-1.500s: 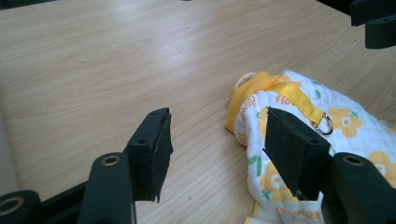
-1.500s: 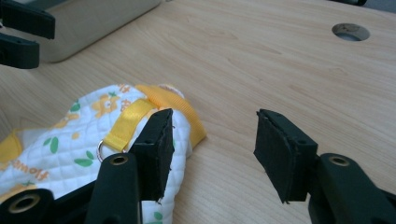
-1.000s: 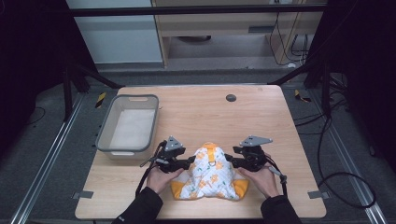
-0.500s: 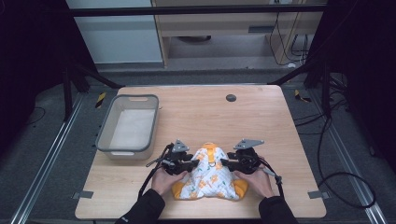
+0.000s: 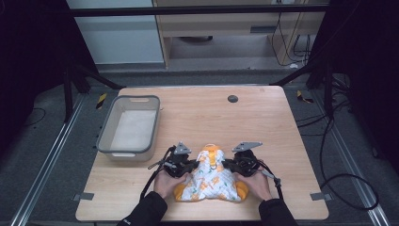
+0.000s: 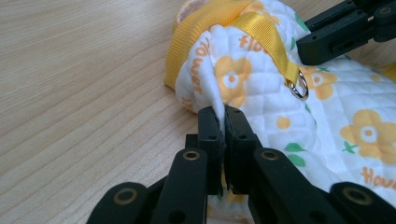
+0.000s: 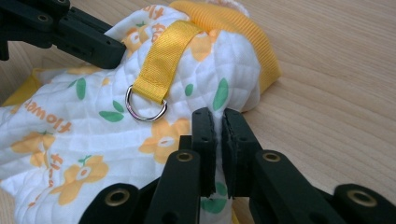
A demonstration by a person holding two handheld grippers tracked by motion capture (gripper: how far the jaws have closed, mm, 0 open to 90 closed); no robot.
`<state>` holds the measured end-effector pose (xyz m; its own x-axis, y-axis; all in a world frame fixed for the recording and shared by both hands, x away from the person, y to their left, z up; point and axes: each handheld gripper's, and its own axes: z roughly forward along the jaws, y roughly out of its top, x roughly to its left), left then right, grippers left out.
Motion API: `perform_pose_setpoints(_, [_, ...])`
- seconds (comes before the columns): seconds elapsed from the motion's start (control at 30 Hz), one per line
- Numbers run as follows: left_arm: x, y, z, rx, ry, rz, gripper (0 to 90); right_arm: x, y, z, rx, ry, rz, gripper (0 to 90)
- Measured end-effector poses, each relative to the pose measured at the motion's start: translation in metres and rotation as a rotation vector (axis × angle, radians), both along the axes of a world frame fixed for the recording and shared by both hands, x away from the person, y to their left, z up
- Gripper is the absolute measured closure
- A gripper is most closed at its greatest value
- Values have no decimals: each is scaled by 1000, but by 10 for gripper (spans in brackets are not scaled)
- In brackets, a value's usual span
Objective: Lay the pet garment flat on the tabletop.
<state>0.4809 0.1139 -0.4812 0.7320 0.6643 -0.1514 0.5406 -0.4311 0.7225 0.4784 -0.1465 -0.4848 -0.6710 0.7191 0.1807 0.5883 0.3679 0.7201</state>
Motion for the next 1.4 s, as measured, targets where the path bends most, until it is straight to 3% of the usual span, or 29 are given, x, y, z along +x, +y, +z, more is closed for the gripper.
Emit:
perform_pose_setpoints(0.27, [-7,2,13,-18,-41,-2,874,-8,-3,11,12,-42,7,869])
perform_pose_setpoints(0.57, [-22,6,47,-93,-130,-6,875,-25,-15,40,90,-123,27,872])
perform_pose_setpoints(0.8, [-32,4,63,-108,-190,-8,876,-32,-15,52,116,-174,33,873])
perform_pose_setpoints(1.03, [-41,6,87,-128,-267,-13,876,-43,-15,74,144,-251,34,873])
perform_pose_setpoints(1.2, [-41,7,96,-142,-289,-6,876,-46,-12,90,159,-305,30,873])
perform_pose_setpoints(1.4, [-31,4,118,-154,-341,22,876,-41,-11,104,192,-355,-2,873])
